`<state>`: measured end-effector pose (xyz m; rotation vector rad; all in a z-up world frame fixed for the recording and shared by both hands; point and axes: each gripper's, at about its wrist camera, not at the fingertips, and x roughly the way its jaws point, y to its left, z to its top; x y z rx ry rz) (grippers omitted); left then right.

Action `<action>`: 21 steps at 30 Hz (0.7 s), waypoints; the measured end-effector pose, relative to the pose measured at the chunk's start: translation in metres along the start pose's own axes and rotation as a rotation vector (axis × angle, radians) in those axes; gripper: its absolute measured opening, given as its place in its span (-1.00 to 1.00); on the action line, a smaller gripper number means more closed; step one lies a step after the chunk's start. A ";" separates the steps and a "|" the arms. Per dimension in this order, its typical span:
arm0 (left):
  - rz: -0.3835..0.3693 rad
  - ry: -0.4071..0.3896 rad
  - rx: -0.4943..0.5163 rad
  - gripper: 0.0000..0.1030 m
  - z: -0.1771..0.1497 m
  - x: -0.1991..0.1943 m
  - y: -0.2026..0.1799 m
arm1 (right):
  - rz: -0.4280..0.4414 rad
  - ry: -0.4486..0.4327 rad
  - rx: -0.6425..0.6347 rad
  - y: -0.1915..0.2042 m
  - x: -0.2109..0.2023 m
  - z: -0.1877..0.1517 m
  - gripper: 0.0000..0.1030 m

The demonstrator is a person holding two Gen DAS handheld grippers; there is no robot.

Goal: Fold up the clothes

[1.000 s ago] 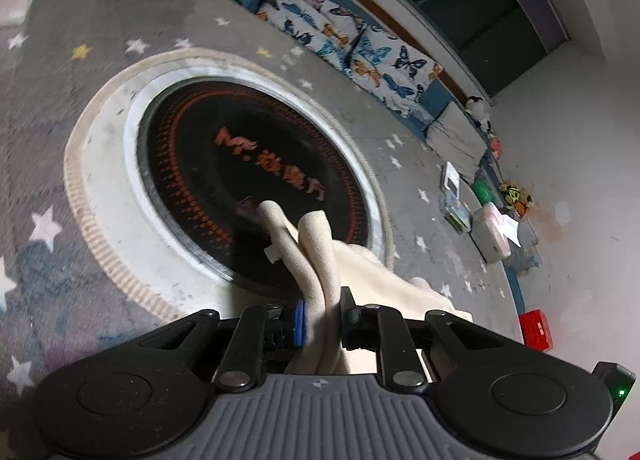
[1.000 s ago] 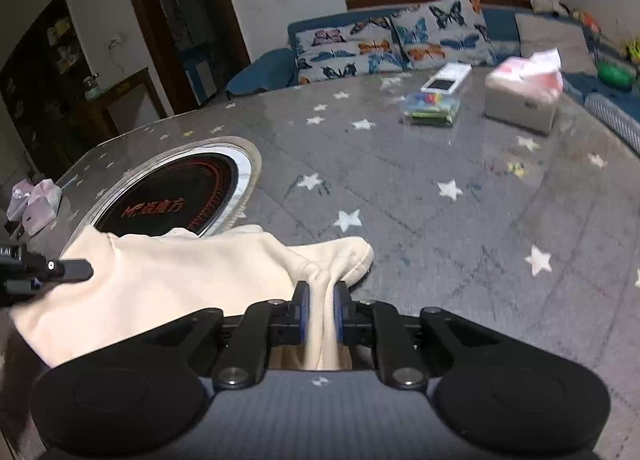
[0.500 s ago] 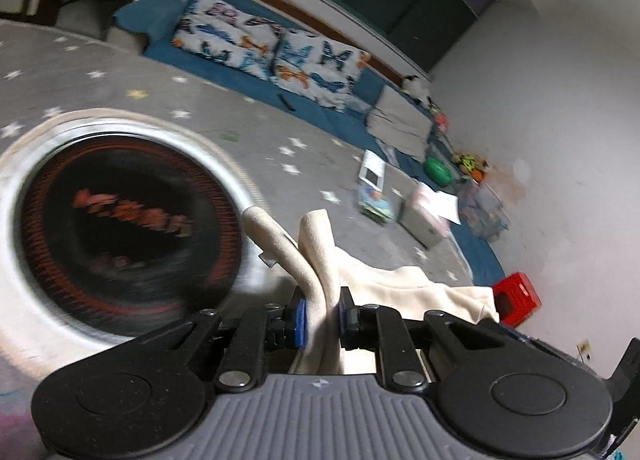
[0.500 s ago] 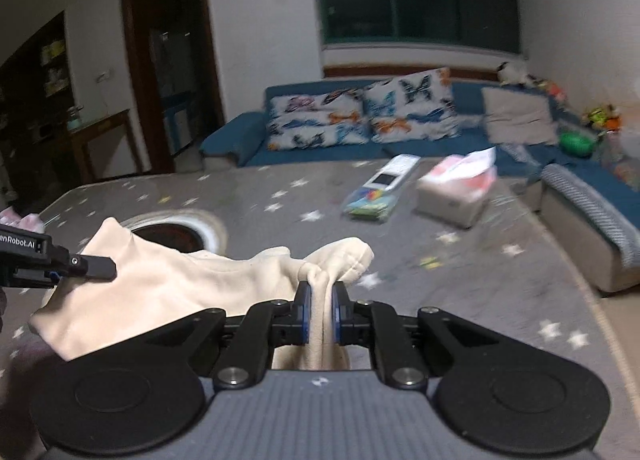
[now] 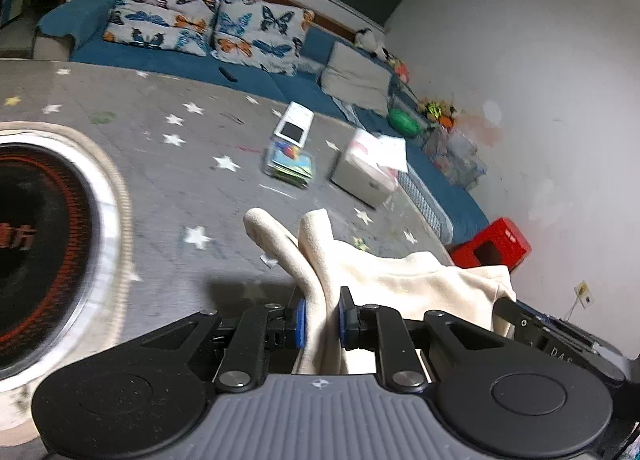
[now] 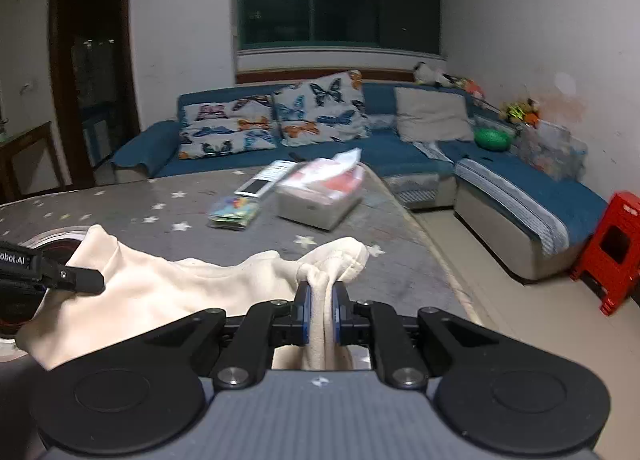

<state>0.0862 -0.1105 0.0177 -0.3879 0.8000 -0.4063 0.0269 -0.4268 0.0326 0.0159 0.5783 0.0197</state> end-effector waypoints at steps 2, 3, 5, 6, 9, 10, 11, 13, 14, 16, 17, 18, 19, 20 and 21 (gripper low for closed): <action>-0.001 0.010 0.018 -0.68 -0.001 0.008 -0.005 | -0.016 0.008 0.012 -0.009 0.005 -0.002 -0.82; -0.001 0.014 0.027 -0.68 -0.002 0.011 -0.008 | -0.022 0.013 0.016 -0.011 0.008 -0.003 -0.82; 0.004 0.020 0.042 -0.67 -0.003 0.016 -0.010 | -0.032 0.023 0.023 -0.017 0.012 -0.005 -0.82; 0.008 0.025 0.046 -0.67 -0.003 0.018 -0.010 | -0.038 0.031 0.027 -0.020 0.017 -0.007 -0.82; 0.023 0.041 0.054 -0.67 -0.004 0.024 -0.007 | -0.047 0.057 0.034 -0.025 0.027 -0.014 -0.82; 0.028 0.049 0.056 -0.67 -0.005 0.026 -0.006 | -0.049 0.063 0.037 -0.026 0.029 -0.015 -0.82; 0.036 0.055 0.059 -0.65 -0.006 0.028 -0.005 | -0.051 0.071 0.041 -0.028 0.033 -0.018 -0.81; 0.058 0.067 0.067 -0.60 -0.007 0.030 -0.002 | -0.053 0.095 0.048 -0.031 0.040 -0.022 -0.80; 0.071 0.070 0.070 -0.59 -0.007 0.031 -0.001 | -0.056 0.110 0.049 -0.032 0.044 -0.024 -0.79; 0.094 0.065 0.074 -0.59 -0.006 0.029 0.002 | -0.075 0.126 0.045 -0.035 0.048 -0.027 -0.77; 0.104 0.058 0.079 -0.59 -0.005 0.028 0.004 | -0.087 0.127 0.045 -0.036 0.049 -0.028 -0.77; 0.114 0.049 0.086 -0.58 -0.002 0.027 0.004 | -0.094 0.124 0.053 -0.038 0.048 -0.028 -0.76; 0.120 0.039 0.089 -0.58 0.000 0.025 0.004 | -0.099 0.120 0.062 -0.040 0.048 -0.027 -0.74; 0.121 0.031 0.090 -0.58 0.003 0.025 0.005 | -0.098 0.113 0.069 -0.041 0.046 -0.026 -0.73; 0.118 0.023 0.090 -0.58 0.005 0.024 0.004 | -0.088 0.106 0.074 -0.042 0.046 -0.024 -0.73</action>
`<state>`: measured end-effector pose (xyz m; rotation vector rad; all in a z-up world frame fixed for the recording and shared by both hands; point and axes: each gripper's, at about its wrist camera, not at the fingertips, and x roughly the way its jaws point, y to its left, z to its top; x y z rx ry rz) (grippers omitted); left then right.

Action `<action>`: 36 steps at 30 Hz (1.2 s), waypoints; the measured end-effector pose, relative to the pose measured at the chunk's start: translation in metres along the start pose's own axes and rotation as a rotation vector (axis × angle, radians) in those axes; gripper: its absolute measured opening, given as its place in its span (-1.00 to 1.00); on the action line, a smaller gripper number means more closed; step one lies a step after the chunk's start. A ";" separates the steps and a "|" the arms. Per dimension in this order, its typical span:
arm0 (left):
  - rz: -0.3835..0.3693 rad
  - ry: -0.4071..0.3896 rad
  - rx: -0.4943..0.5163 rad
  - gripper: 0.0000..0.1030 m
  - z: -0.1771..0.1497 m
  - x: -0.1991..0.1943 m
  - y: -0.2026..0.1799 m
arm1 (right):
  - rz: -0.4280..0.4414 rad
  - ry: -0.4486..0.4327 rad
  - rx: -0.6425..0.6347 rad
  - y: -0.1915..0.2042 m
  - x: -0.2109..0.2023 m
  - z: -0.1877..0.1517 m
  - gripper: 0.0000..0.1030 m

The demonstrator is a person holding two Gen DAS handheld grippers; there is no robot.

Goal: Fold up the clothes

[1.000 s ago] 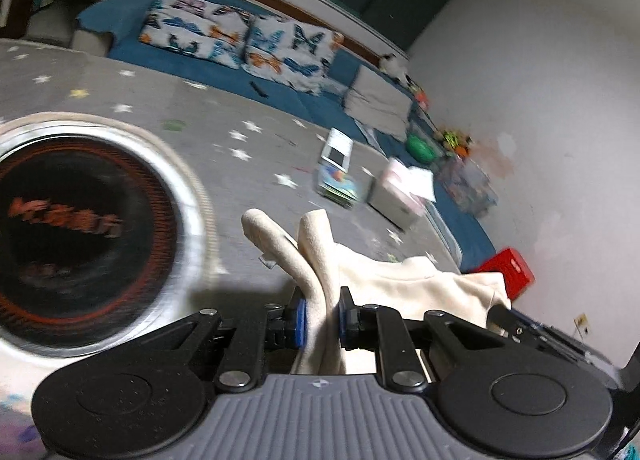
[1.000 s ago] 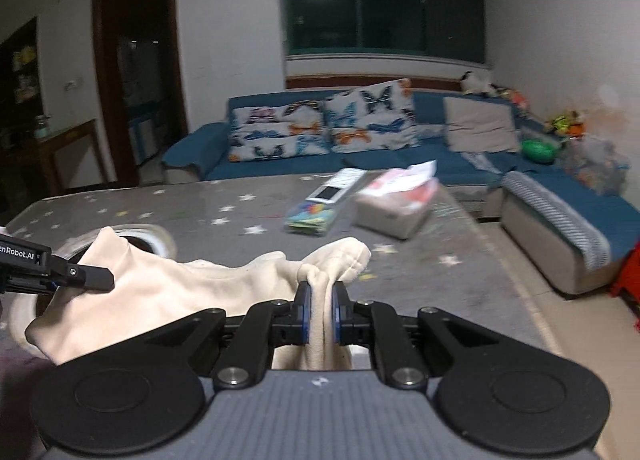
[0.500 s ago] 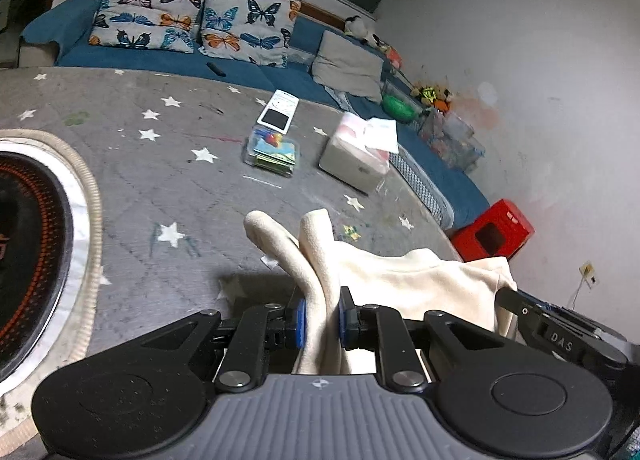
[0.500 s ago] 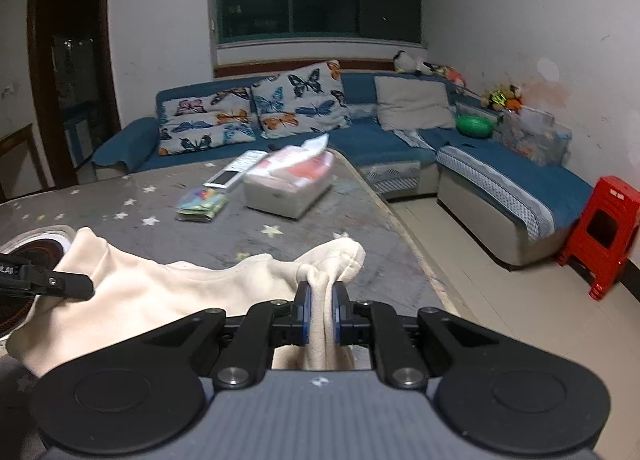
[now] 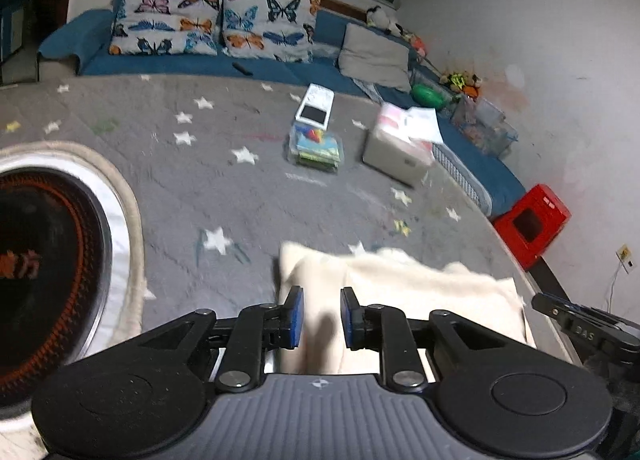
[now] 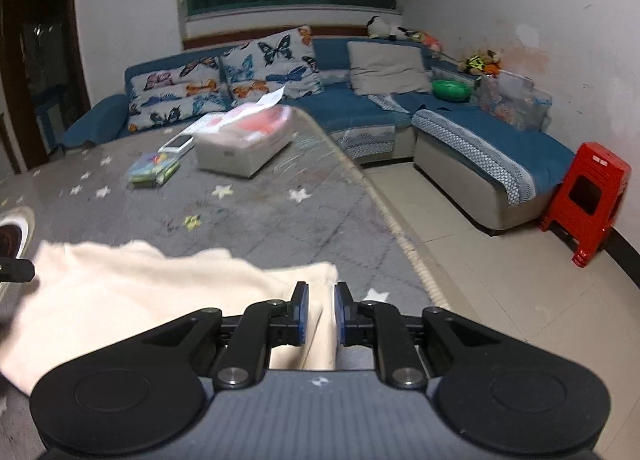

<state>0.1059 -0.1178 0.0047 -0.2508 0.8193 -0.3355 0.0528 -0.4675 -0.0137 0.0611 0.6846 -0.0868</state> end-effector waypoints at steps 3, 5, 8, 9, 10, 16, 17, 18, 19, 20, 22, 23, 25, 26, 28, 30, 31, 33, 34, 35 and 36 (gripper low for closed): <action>-0.025 -0.018 0.011 -0.63 0.006 0.002 -0.006 | 0.044 -0.004 0.008 0.002 0.002 0.005 -0.73; -0.050 -0.016 0.033 -0.63 0.007 0.006 -0.014 | 0.065 0.005 0.007 0.006 0.008 0.005 -0.73; -0.088 -0.007 0.064 -0.63 0.007 0.017 -0.025 | 0.092 0.021 0.014 0.011 0.018 0.006 -0.73; -0.095 -0.003 0.072 -0.63 0.007 0.021 -0.028 | 0.092 0.028 0.014 0.012 0.022 0.005 -0.73; -0.102 0.003 0.079 -0.63 0.007 0.026 -0.031 | 0.091 0.034 0.013 0.013 0.025 0.004 -0.73; -0.132 0.026 0.106 -0.63 0.006 0.051 -0.040 | 0.090 0.044 0.016 0.015 0.035 0.000 -0.73; -0.133 0.031 0.107 -0.63 0.006 0.056 -0.041 | 0.091 0.047 0.012 0.016 0.036 0.000 -0.73; -0.130 0.036 0.108 -0.63 0.006 0.061 -0.041 | 0.089 0.051 0.003 0.017 0.038 -0.001 -0.73; -0.125 0.044 0.107 -0.63 0.006 0.066 -0.040 | 0.089 0.055 -0.003 0.018 0.039 -0.001 -0.73; -0.121 0.052 0.105 -0.63 0.006 0.070 -0.039 | 0.087 0.055 -0.011 0.019 0.039 -0.001 -0.73; -0.122 0.050 0.109 -0.63 0.005 0.073 -0.037 | 0.082 0.051 -0.024 0.021 0.037 0.001 -0.72; -0.123 0.049 0.111 -0.63 0.005 0.073 -0.037 | 0.081 0.046 -0.027 0.022 0.035 0.001 -0.71; -0.127 0.040 0.122 -0.63 0.007 0.070 -0.040 | 0.094 0.025 -0.039 0.025 0.029 0.005 -0.71; -0.131 0.027 0.132 -0.63 0.007 0.068 -0.043 | 0.102 0.018 -0.044 0.026 0.026 0.006 -0.71; -0.143 0.006 0.151 -0.63 0.009 0.064 -0.049 | 0.125 0.009 -0.060 0.034 0.025 0.009 -0.69; -0.160 0.004 0.179 -0.62 0.009 0.065 -0.056 | 0.144 0.011 -0.074 0.042 0.027 0.012 -0.67; -0.157 0.005 0.199 -0.61 0.008 0.067 -0.060 | 0.150 0.018 -0.080 0.046 0.030 0.012 -0.67; -0.144 0.015 0.230 -0.61 0.005 0.075 -0.067 | 0.146 0.037 -0.088 0.051 0.040 0.010 -0.67; -0.137 0.025 0.235 -0.60 0.004 0.079 -0.068 | 0.141 0.046 -0.092 0.052 0.044 0.009 -0.66; -0.133 0.028 0.235 -0.60 0.003 0.083 -0.069 | 0.136 0.048 -0.097 0.052 0.047 0.007 -0.65; -0.131 0.025 0.231 -0.60 0.002 0.084 -0.069 | 0.136 0.047 -0.100 0.052 0.047 0.007 -0.65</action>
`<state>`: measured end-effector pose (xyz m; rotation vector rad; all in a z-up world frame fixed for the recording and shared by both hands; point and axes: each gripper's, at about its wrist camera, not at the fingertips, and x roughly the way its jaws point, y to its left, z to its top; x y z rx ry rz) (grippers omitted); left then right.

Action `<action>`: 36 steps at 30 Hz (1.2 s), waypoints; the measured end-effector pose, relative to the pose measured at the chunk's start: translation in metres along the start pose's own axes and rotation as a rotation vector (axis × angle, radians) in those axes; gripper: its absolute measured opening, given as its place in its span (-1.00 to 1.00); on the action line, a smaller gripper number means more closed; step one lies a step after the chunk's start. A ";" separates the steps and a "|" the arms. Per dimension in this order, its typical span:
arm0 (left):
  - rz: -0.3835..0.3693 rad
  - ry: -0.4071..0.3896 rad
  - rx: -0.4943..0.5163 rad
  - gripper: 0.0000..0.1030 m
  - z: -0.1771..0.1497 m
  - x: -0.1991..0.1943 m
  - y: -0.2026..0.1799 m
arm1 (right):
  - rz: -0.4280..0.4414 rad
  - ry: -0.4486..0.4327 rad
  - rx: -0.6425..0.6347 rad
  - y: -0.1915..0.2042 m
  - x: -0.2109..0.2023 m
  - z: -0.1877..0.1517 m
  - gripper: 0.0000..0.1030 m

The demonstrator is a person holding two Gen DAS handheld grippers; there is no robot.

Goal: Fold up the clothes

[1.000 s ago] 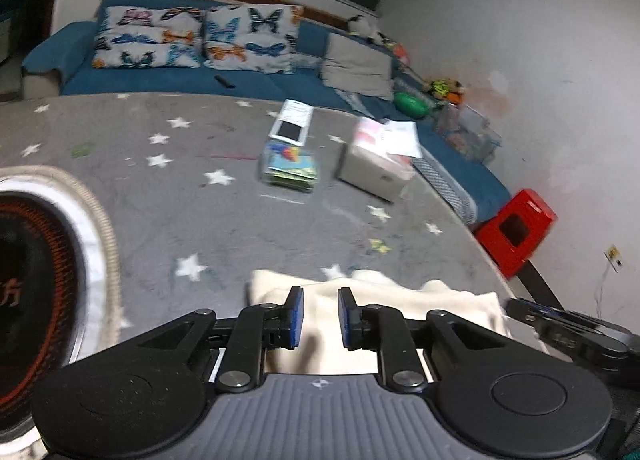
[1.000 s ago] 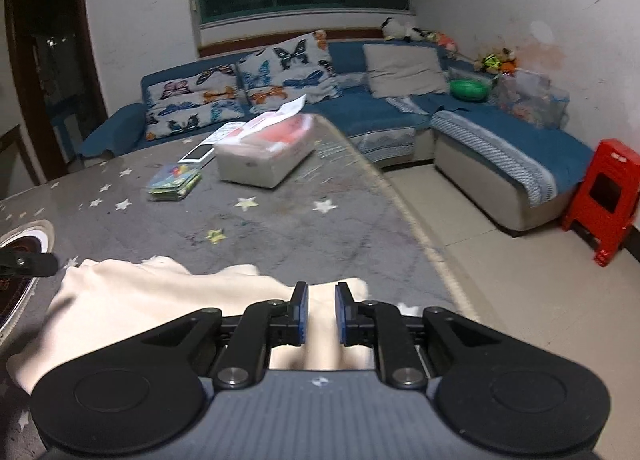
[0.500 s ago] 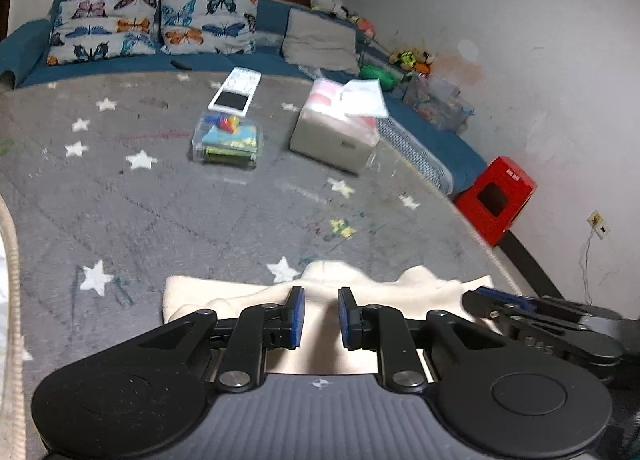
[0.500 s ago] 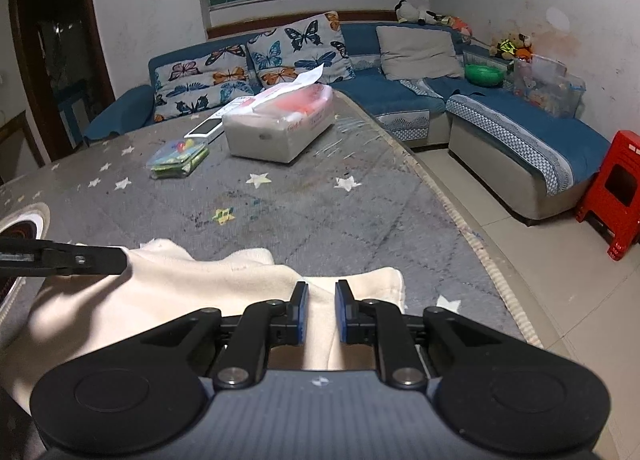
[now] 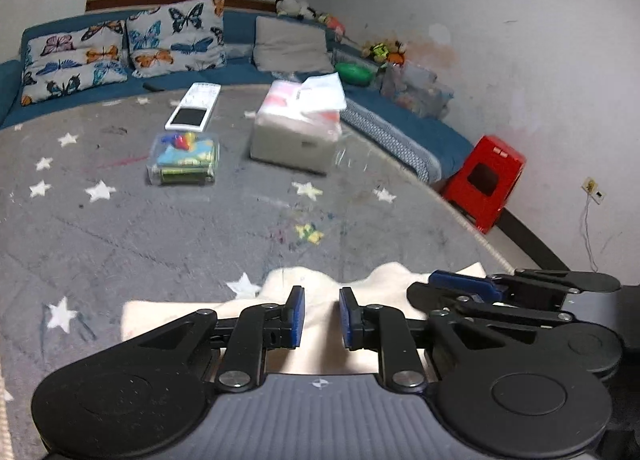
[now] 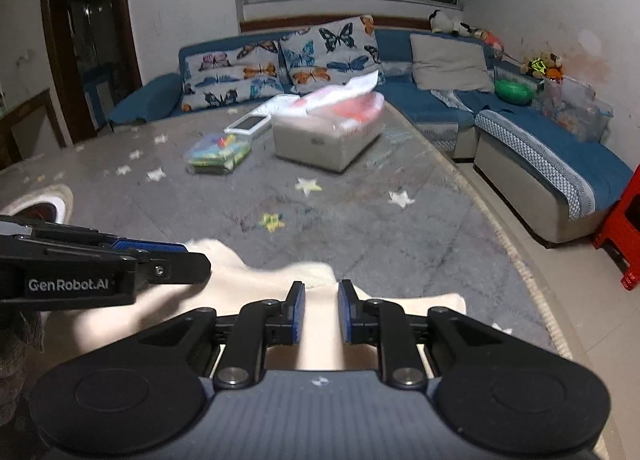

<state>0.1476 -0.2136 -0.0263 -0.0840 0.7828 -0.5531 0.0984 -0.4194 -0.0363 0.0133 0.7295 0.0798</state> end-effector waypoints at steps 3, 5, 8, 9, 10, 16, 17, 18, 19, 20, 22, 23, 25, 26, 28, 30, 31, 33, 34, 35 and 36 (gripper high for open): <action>-0.008 -0.007 -0.013 -0.60 0.001 -0.006 0.000 | 0.012 -0.010 0.007 -0.005 -0.012 0.002 -0.65; -0.014 -0.017 -0.009 -0.61 -0.001 -0.014 -0.001 | 0.008 -0.022 0.004 -0.011 -0.023 0.002 -0.65; -0.023 -0.032 0.002 -0.61 -0.004 -0.028 -0.005 | 0.010 -0.024 0.014 -0.023 -0.044 -0.004 -0.66; -0.029 -0.031 0.008 -0.61 -0.006 -0.033 -0.006 | 0.011 -0.021 0.013 -0.027 -0.050 -0.007 -0.66; -0.035 -0.028 0.016 -0.61 -0.009 -0.037 -0.008 | 0.015 -0.016 0.011 -0.028 -0.056 -0.012 -0.66; -0.056 -0.010 0.053 -0.61 -0.034 -0.059 -0.017 | 0.029 -0.010 -0.021 -0.023 -0.085 -0.040 -0.71; -0.056 -0.005 0.058 -0.61 -0.039 -0.062 -0.018 | 0.034 -0.008 -0.020 -0.022 -0.087 -0.044 -0.73; -0.053 -0.003 0.062 -0.61 -0.044 -0.065 -0.019 | 0.037 -0.006 -0.018 -0.021 -0.088 -0.047 -0.75; -0.048 0.002 0.061 -0.61 -0.050 -0.068 -0.018 | 0.035 -0.002 -0.020 -0.020 -0.088 -0.051 -0.76; -0.042 0.009 0.055 -0.61 -0.056 -0.070 -0.017 | 0.031 0.003 -0.023 -0.019 -0.087 -0.055 -0.76; -0.037 0.017 0.040 -0.61 -0.067 -0.074 -0.013 | 0.026 0.013 -0.011 -0.021 -0.084 -0.062 -0.76; -0.035 0.016 0.032 -0.62 -0.070 -0.076 -0.010 | 0.024 0.012 -0.002 -0.023 -0.083 -0.064 -0.76; -0.035 0.001 0.009 -0.61 -0.075 -0.084 -0.005 | 0.016 0.002 0.000 -0.022 -0.088 -0.063 -0.76; -0.036 -0.005 -0.006 -0.62 -0.076 -0.088 -0.003 | 0.011 -0.006 0.000 -0.021 -0.091 -0.062 -0.76; -0.035 -0.026 -0.016 -0.61 -0.077 -0.098 -0.001 | 0.026 -0.028 -0.020 -0.014 -0.100 -0.061 -0.76; -0.017 -0.045 -0.010 -0.61 -0.079 -0.105 0.000 | 0.048 -0.045 -0.038 -0.006 -0.107 -0.061 -0.75; -0.011 -0.053 -0.010 -0.61 -0.080 -0.108 0.001 | 0.061 -0.049 -0.044 -0.001 -0.109 -0.062 -0.75; -0.003 -0.059 -0.020 -0.60 -0.083 -0.111 0.005 | 0.083 -0.055 -0.060 0.009 -0.110 -0.064 -0.75; 0.002 -0.058 -0.024 -0.60 -0.085 -0.112 0.007 | 0.097 -0.057 -0.071 0.015 -0.110 -0.065 -0.74; 0.007 -0.057 -0.026 -0.60 -0.087 -0.112 0.008 | 0.109 -0.055 -0.079 0.021 -0.110 -0.067 -0.74; 0.011 -0.056 -0.026 -0.60 -0.089 -0.111 0.009 | 0.115 -0.048 -0.086 0.025 -0.108 -0.069 -0.74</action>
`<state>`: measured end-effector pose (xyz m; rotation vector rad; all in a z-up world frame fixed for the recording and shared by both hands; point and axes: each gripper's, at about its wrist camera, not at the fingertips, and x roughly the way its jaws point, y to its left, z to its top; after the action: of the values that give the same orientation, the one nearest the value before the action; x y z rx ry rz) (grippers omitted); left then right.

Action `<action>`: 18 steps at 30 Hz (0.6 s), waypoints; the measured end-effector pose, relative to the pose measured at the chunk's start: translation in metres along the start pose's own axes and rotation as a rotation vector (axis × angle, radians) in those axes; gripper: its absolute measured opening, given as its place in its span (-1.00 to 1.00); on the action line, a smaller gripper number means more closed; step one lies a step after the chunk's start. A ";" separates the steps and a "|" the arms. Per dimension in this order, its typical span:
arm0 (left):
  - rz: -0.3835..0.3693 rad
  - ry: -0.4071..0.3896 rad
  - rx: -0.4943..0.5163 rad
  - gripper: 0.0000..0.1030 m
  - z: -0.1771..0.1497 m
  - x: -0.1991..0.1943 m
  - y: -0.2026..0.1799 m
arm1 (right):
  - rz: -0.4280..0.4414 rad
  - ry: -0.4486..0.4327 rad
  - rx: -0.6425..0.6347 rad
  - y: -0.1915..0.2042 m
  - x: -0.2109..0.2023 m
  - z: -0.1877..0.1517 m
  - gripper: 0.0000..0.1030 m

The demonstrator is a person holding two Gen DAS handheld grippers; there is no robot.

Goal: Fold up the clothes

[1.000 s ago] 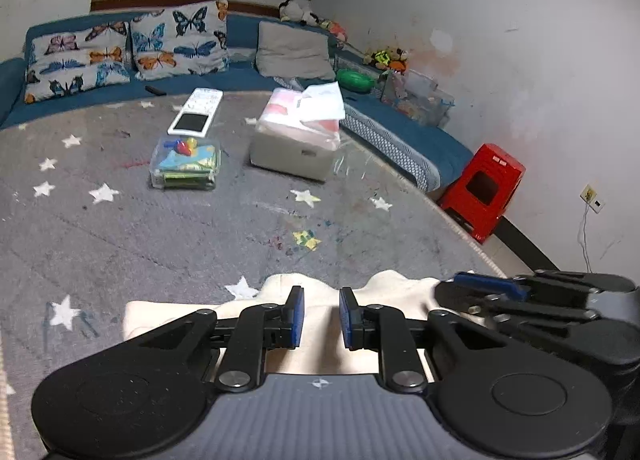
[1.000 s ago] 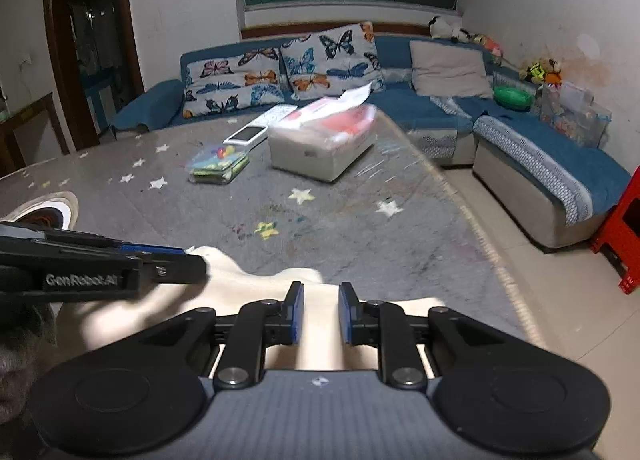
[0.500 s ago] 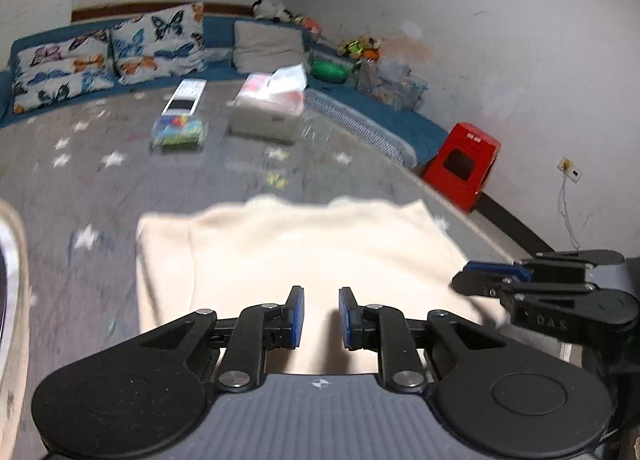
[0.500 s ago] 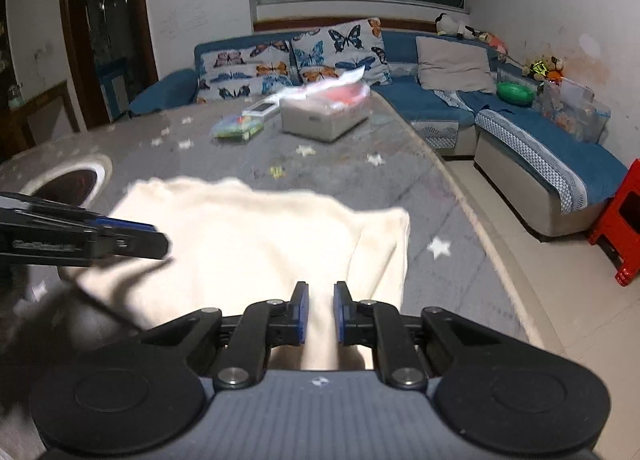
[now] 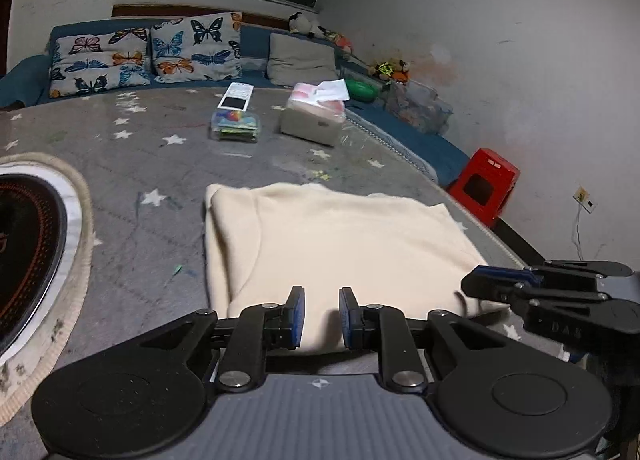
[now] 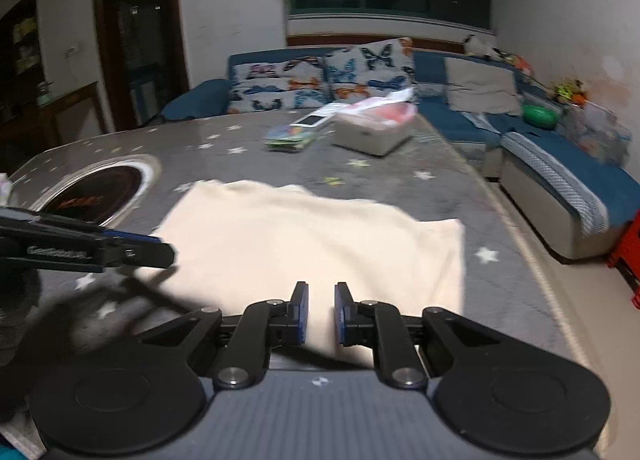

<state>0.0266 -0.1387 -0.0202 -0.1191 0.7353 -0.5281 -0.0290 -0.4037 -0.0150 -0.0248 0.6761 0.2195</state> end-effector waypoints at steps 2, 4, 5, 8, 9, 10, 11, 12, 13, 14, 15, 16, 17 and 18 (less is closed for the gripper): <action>0.004 -0.002 0.002 -0.60 -0.002 -0.002 0.000 | 0.001 0.017 -0.016 0.007 0.005 -0.004 -0.74; 0.006 -0.005 0.006 -0.60 -0.004 -0.004 0.000 | -0.010 0.034 -0.036 0.011 0.008 -0.007 -0.74; 0.007 -0.007 0.005 -0.60 -0.004 -0.006 0.000 | -0.013 0.034 -0.041 0.013 0.006 -0.007 -0.72; 0.011 -0.019 -0.004 -0.60 -0.003 -0.011 0.002 | 0.000 0.007 -0.058 0.019 0.001 0.001 -0.72; 0.015 -0.022 -0.008 -0.60 -0.003 -0.012 0.003 | 0.008 -0.001 -0.065 0.023 0.001 0.004 -0.72; 0.019 -0.023 -0.015 -0.60 -0.003 -0.012 0.005 | 0.019 -0.007 -0.073 0.027 0.002 0.006 -0.72; 0.021 -0.021 -0.022 -0.60 -0.003 -0.011 0.007 | 0.030 -0.005 -0.080 0.031 0.005 0.007 -0.72; 0.023 -0.017 -0.026 -0.60 -0.004 -0.010 0.008 | 0.042 -0.002 -0.088 0.036 0.009 0.007 -0.72; 0.026 -0.010 -0.028 -0.60 -0.004 -0.009 0.009 | 0.053 0.002 -0.095 0.040 0.012 0.007 -0.72; 0.029 -0.003 -0.029 -0.60 -0.005 -0.008 0.010 | 0.060 0.017 -0.104 0.044 0.017 0.005 -0.72; 0.032 0.003 -0.034 -0.60 -0.006 -0.006 0.011 | 0.055 0.024 -0.113 0.047 0.020 0.003 -0.71; 0.032 0.006 -0.041 -0.60 -0.007 -0.006 0.012 | 0.048 0.029 -0.123 0.050 0.023 0.000 -0.71; 0.029 0.008 -0.047 -0.60 -0.008 -0.007 0.012 | 0.041 0.033 -0.133 0.052 0.026 -0.003 -0.71; 0.027 0.010 -0.051 -0.60 -0.008 -0.009 0.012 | 0.036 0.031 -0.137 0.053 0.025 -0.004 -0.70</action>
<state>0.0209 -0.1234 -0.0239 -0.1539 0.7592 -0.4843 -0.0236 -0.3472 -0.0310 -0.1471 0.6920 0.3006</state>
